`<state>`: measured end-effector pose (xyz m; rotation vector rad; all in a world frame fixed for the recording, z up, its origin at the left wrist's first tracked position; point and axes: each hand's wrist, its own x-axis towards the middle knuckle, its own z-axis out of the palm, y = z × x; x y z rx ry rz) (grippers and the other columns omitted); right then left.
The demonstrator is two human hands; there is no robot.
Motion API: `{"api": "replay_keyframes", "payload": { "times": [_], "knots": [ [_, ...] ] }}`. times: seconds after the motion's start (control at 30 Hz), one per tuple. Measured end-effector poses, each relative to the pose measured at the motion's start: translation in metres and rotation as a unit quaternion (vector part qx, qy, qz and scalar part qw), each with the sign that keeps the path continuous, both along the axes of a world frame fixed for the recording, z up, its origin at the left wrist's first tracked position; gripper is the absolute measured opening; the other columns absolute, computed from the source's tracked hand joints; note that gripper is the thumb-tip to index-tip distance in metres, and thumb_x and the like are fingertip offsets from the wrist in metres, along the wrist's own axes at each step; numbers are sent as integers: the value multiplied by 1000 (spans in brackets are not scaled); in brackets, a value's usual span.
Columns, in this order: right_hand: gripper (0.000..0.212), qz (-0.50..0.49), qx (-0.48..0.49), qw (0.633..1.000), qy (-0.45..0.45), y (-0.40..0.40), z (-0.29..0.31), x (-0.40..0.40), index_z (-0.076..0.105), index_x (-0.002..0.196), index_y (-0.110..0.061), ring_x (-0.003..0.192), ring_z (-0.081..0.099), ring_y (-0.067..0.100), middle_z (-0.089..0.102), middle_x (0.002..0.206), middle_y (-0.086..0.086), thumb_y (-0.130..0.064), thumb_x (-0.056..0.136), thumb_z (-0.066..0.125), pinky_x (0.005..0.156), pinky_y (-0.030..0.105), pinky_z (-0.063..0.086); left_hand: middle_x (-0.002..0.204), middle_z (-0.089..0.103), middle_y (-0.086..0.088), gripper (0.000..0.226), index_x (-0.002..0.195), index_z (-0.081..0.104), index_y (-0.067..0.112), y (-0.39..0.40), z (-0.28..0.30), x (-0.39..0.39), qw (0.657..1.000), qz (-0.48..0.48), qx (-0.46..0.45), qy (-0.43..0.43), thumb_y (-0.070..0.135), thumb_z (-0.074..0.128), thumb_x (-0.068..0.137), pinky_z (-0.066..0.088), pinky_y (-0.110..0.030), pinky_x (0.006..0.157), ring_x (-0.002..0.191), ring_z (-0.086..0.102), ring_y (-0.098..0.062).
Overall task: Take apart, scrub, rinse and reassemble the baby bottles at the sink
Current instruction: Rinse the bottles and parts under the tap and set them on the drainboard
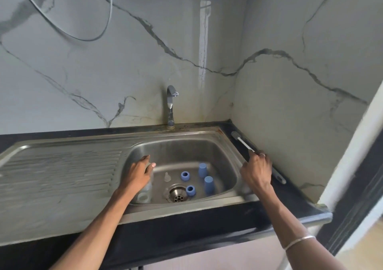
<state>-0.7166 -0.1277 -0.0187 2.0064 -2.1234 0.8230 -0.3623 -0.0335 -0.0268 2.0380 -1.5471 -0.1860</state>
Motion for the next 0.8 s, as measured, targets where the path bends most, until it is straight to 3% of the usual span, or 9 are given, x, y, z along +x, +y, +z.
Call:
{"api": "replay_keyframes", "payload": {
  "times": [0.17, 0.4, 0.6, 0.7, 0.8],
  "knots": [
    [40, 69, 3, 998, -6, 1, -1, 38, 66, 118, -3, 108, 56, 42, 61, 118, 22, -7, 78, 66, 96, 45, 46, 137, 60, -17, 49, 148, 45, 9, 1, -1, 9, 1000, 22, 5, 7, 29, 49, 104, 41, -37, 102, 124, 56, -36],
    [43, 129, 41, 991, -20, -11, -3, 98, 60, 130, -11, 122, 50, 37, 56, 131, 19, -12, 87, 61, 109, 46, 40, 135, 60, -15, 50, 151, 41, 17, 2, 0, 18, 999, 31, 3, 31, 30, 48, 104, 48, -42, 101, 123, 57, -31],
    [32, 183, 56, 979, -66, -38, -11, 149, 63, 117, -5, 112, 57, 40, 61, 120, 22, -12, 86, 63, 101, 49, 47, 142, 56, -13, 50, 150, 42, 14, -11, 4, 31, 999, 23, -15, 22, 29, 48, 103, 43, -35, 105, 127, 55, -30],
    [30, 218, 73, 966, -119, -59, -3, 171, 66, 115, -6, 106, 63, 37, 66, 114, 19, -10, 86, 59, 94, 47, 54, 144, 54, -12, 50, 150, 41, 12, -27, 9, 33, 1000, 5, -11, 9, 29, 48, 103, 38, -31, 108, 132, 51, -28],
    [42, 230, 106, 942, -221, -86, 9, 194, 65, 128, -10, 111, 65, 34, 69, 121, 13, -5, 87, 57, 99, 43, 51, 150, 49, -10, 49, 149, 43, 9, -46, 12, 38, 1000, -13, -21, -15, 26, 49, 103, 31, -26, 111, 137, 46, -24]
  ]
}}
